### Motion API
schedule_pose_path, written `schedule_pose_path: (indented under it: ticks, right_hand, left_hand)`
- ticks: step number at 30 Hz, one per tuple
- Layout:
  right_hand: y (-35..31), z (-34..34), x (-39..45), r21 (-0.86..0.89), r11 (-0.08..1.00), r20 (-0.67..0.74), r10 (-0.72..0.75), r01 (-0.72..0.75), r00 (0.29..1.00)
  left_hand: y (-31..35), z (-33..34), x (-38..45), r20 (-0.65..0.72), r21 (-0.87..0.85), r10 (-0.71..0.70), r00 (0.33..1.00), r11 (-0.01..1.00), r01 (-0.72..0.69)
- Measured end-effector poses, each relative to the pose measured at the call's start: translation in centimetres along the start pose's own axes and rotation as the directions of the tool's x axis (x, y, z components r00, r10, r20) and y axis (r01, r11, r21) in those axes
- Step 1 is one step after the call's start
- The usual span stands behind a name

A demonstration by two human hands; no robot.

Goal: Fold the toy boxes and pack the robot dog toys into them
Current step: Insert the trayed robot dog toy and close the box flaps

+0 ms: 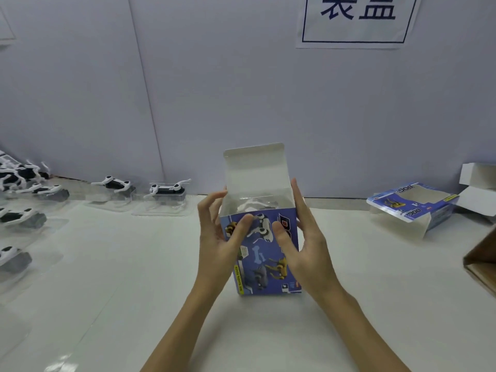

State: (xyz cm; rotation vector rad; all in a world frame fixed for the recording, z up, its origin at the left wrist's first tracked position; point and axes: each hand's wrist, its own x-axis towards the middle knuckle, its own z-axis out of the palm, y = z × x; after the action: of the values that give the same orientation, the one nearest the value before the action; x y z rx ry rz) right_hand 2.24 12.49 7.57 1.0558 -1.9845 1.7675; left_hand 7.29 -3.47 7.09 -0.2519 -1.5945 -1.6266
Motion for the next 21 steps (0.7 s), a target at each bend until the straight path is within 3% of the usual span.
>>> schedule_pose_path:
  ticks: [3, 7, 12, 15, 21]
  right_hand:
    - [0.1, -0.1, 0.0, 0.038, 0.998, -0.015, 0.056, -0.055, 0.998]
    - [0.3, -0.6, 0.4, 0.085, 0.995, -0.057, 0.064, -0.059, 0.996]
    - [-0.1, -0.9, 0.9, 0.084, 0.991, -0.135, 0.118, -0.107, 0.984]
    - [0.1, -0.9, 1.3, 0.111, 0.99, -0.188, 0.112, -0.092, 0.976]
    - [-0.8, -1.2, 1.8, 0.374, 0.926, -0.187, 0.131, -0.053, 0.974]
  left_hand:
    - [-0.2, 0.2, -0.2, 0.031, 0.123, 0.063, 0.998, 0.99, -0.067]
    - [-0.5, 0.0, -0.1, 0.069, 0.106, -0.063, 0.996, 0.993, 0.055]
    - [-0.4, 0.1, 0.2, 0.088, 0.227, -0.077, 0.993, 0.972, 0.055]
    - [0.1, 0.3, 0.9, 0.071, 0.163, -0.146, 0.987, 0.978, 0.133]
    - [0.7, 0.2, 1.2, 0.145, -0.105, -0.193, 0.97, 0.972, 0.209]
